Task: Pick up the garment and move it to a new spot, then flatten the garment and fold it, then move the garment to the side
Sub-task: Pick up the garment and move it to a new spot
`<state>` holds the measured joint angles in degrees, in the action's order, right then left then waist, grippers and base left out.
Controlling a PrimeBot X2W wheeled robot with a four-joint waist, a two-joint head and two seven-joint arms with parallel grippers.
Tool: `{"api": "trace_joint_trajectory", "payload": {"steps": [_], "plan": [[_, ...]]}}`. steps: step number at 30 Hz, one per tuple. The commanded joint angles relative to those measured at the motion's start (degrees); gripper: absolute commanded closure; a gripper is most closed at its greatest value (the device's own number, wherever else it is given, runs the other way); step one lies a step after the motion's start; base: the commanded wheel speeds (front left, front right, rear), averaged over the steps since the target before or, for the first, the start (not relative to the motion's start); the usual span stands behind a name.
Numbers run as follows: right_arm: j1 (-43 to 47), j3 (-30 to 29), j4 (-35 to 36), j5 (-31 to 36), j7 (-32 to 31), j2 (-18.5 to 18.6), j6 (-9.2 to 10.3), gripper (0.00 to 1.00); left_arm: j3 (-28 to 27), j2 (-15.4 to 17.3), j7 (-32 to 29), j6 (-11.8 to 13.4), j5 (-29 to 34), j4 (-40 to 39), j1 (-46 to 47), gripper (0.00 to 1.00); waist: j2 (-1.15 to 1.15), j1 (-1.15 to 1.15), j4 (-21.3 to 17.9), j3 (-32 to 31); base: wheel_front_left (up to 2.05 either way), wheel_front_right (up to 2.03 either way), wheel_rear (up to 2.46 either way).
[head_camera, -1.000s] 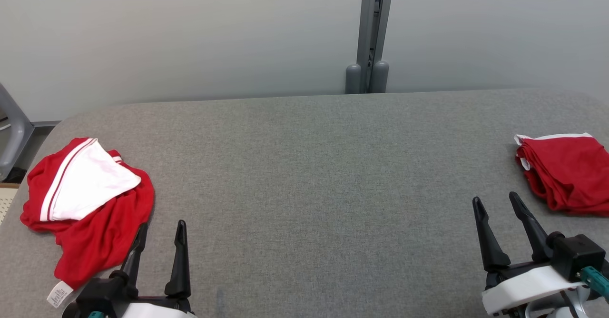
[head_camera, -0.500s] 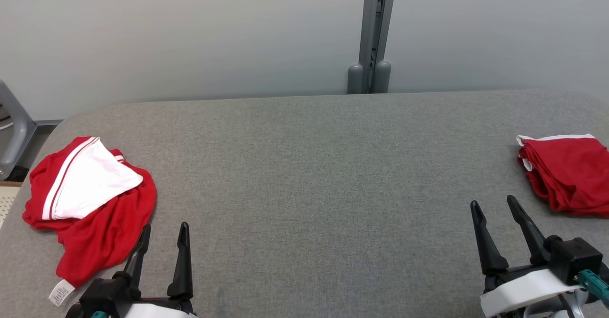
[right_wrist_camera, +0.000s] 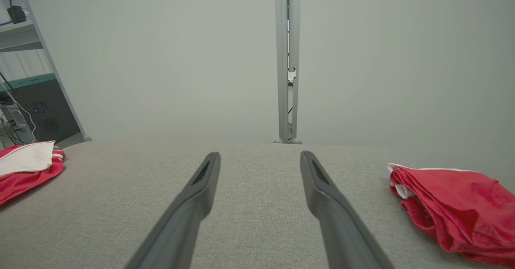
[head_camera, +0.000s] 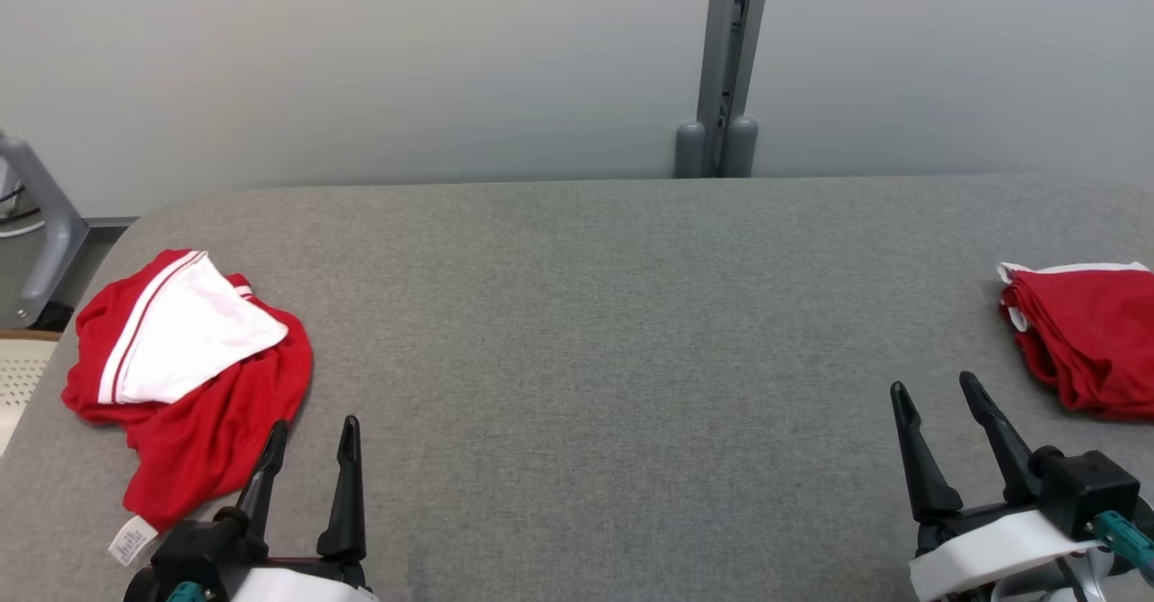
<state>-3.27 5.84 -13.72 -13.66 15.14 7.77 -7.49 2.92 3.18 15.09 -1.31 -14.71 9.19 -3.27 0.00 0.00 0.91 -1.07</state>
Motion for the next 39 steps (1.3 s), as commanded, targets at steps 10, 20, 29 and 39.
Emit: {"api": "trace_joint_trajectory", "payload": {"steps": [10,20,29,39], "plan": [[0.64,0.54,-0.31,-0.3,-0.01,-0.39,-0.01,0.0,-1.57,0.09,0.08,-0.18,0.61,0.7,1.12,0.0,0.0,0.0,7.95,-0.38,0.0,0.0,0.0],[0.44,1.35,-0.92,-1.0,-0.01,-0.89,-0.01,0.0,-2.44,0.27,0.09,-0.05,1.2,1.0,0.44,0.0,0.0,0.0,18.08,-0.85,0.0,0.0,0.0],[-0.16,2.3,-1.22,-1.22,-0.02,-1.31,-0.01,0.0,-2.56,0.4,0.08,-0.23,0.66,0.72,0.05,0.0,0.0,0.0,22.59,-0.84,0.0,0.0,0.0],[-1.3,3.6,-0.97,-2.56,-0.01,-1.97,-0.01,0.0,-3.76,3.59,-4.26,-0.72,-0.06,-2.65,4.09,0.0,0.0,0.0,21.32,-0.43,0.0,0.0,0.0]]}}
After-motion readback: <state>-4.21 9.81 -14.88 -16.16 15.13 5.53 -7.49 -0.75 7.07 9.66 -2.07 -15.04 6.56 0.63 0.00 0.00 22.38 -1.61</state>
